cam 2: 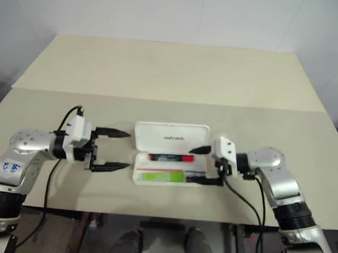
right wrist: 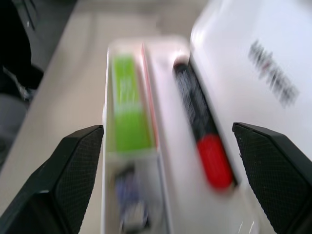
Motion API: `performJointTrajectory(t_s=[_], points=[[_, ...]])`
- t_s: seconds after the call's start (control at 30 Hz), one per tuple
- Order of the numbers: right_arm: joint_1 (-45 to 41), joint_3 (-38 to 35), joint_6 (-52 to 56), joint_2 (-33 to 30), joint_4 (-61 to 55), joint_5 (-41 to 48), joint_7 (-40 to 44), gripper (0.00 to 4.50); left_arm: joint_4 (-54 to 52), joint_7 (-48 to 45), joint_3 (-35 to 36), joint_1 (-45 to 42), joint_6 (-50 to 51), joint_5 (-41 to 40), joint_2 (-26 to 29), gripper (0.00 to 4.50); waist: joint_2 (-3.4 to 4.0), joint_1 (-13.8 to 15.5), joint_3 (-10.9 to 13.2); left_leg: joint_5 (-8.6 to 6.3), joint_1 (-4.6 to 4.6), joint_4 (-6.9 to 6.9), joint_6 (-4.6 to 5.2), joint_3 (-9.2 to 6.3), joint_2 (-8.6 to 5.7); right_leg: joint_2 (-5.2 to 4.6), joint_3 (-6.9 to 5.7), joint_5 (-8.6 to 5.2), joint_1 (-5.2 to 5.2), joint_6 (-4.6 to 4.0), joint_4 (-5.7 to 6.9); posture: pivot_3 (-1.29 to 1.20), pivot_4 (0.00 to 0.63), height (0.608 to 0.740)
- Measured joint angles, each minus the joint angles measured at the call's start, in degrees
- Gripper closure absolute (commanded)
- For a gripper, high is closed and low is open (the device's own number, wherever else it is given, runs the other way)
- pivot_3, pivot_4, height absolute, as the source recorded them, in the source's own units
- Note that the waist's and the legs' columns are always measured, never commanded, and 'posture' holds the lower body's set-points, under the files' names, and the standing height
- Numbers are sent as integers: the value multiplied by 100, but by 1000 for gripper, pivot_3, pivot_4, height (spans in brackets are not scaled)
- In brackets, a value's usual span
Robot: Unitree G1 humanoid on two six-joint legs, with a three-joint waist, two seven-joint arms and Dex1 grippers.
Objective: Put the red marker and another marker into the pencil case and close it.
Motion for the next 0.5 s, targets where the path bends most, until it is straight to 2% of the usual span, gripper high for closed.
performJointTrajectory(t_s=[0.23,0.33,0.5], points=[[396,-672,758,-323,-1129,659,-348,13,17,-22,28,46,-96,2,-2,0,-1,27,0,0,-5,-6,1,-1,0,-2,-1,0,0,0,-12,0,150,740],[725,-983,987,-490,-1462,852,-516,0,16,-30,86,130,-131,-9,-6,634,-1,18,0,-1,-3,-10,1,-1,0,-1,-1,-1,0,-1,-12,0,150,740],[1340,-1783,1159,-732,-1833,1101,-889,0,165,-58,201,276,-312,-42,-41,2267,-1,14,0,0,0,-11,1,1,0,-1,-1,-1,0,-2,-11,0,150,740]])
